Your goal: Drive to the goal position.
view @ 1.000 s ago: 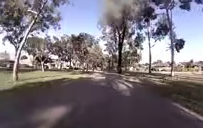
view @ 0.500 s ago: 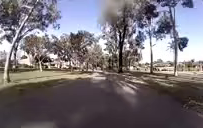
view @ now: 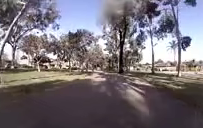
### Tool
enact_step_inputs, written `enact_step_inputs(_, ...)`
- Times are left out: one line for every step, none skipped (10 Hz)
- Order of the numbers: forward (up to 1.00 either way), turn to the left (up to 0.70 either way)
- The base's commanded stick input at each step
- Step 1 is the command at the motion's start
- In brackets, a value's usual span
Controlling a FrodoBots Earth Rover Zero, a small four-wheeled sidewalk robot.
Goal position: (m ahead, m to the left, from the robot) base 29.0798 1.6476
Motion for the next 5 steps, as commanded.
enact_step_inputs(1.00, 0.00)
enact_step_inputs(1.00, 0.00)
enact_step_inputs(1.00, 0.00)
enact_step_inputs(1.00, 0.00)
enact_step_inputs(1.00, 0.00)
